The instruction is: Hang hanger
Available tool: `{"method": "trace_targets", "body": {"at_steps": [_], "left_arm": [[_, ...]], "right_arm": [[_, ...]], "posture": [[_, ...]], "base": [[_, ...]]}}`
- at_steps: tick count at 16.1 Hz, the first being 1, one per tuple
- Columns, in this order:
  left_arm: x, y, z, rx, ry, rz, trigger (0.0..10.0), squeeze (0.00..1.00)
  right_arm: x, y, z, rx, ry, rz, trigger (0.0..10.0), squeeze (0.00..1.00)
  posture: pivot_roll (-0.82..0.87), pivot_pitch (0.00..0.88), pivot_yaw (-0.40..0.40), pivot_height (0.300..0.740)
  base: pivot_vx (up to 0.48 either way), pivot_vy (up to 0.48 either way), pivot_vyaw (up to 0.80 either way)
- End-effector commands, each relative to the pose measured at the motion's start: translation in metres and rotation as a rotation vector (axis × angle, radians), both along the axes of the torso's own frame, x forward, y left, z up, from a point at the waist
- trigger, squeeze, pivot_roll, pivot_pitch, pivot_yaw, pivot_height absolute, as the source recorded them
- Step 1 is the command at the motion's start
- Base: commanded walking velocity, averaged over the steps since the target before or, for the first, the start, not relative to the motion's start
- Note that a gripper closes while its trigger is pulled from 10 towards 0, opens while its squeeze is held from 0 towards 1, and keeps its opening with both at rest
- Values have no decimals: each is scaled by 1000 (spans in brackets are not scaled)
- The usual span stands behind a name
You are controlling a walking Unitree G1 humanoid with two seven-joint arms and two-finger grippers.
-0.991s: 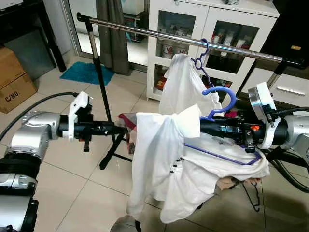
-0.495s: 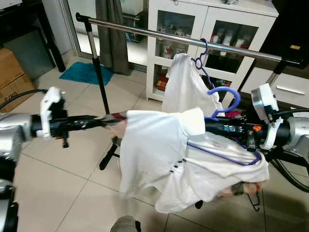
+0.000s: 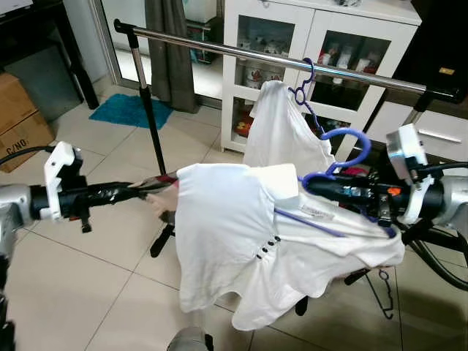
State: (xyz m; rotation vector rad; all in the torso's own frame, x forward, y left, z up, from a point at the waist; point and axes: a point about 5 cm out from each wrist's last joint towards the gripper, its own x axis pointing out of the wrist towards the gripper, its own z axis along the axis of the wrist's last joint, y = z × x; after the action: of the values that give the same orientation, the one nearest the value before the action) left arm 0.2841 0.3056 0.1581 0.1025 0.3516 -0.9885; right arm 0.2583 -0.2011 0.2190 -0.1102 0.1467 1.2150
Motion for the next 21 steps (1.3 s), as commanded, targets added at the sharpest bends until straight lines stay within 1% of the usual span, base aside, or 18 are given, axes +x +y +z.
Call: {"method": "trace_targets", "body": {"at_steps": [1, 6, 8, 10, 11, 12, 13, 14, 15, 16, 17, 19, 20, 21], "left_arm": [[-4, 10, 5, 21, -13, 38, 0, 0], [-15, 15, 0, 16, -1, 72, 0, 0], [-17, 16, -1, 10, -1, 82, 0, 0], [-15, 9, -3, -6, 0, 90, 0, 0], [-12, 2, -4, -8, 8, 91, 0, 0], [-7, -10, -7, -30, 17, 67, 10000, 0], [-3, -15, -7, -43, 6, 67, 10000, 0], [4, -25, -5, -80, -34, 72, 10000, 1000], [8, -34, -4, -111, -52, 61, 10000, 1000], [8, -34, -4, -111, -52, 61, 10000, 1000], [10, -41, -3, -121, -62, 56, 10000, 1000], [8, -49, -2, -126, -78, 49, 10000, 1000], [7, -54, -4, -119, -59, 61, 10000, 490], [5, -59, -8, -91, -54, 77, 10000, 0]], "right_arm": [[2, -12, 13, -8, -56, -50, 10000, 0], [5, -19, 15, -9, -71, -78, 10000, 0], [5, -21, 16, -7, -73, -86, 10000, 0], [5, -22, 15, -5, -74, -94, 10000, 0], [5, -20, 14, -3, -74, -90, 10000, 0], [5, -16, 14, 3, -77, -84, 10000, 0], [6, -15, 14, 6, -78, -88, 10000, 0], [7, -13, 13, 7, -78, -97, 10000, 0], [8, -11, 11, 11, -74, -106, 10000, 0], [8, -11, 11, 11, -74, -106, 10000, 0], [7, -8, 7, 12, -68, -111, 10000, 0], [3, -6, -6, -11, -26, -149, 10000, 0], [1, -5, -16, -46, 0, -182, 10000, 0], [-1, -2, -28, -68, 24, -213, 10000, 0]], "posture": [[105, 0, 4, 740], [105, 0, 3, 740], [105, 0, 1, 740], [103, 0, 1, 740], [100, 0, 1, 740], [100, 0, 1, 740], [99, 0, 2, 740], [98, 0, 3, 740], [95, 0, 5, 740], [95, 0, 5, 740], [93, 0, 9, 740], [92, 0, 14, 740], [94, 0, 15, 740], [96, 0, 16, 740]], "base": [[0, 0, 0], [0, 0, 0], [0, 0, 0], [0, 0, 0], [0, 0, 0], [0, 0, 0], [0, 0, 0], [0, 0, 0], [0, 0, 0], [0, 0, 0], [0, 0, 0], [0, 0, 0], [0, 0, 0], [0, 0, 0]]}}
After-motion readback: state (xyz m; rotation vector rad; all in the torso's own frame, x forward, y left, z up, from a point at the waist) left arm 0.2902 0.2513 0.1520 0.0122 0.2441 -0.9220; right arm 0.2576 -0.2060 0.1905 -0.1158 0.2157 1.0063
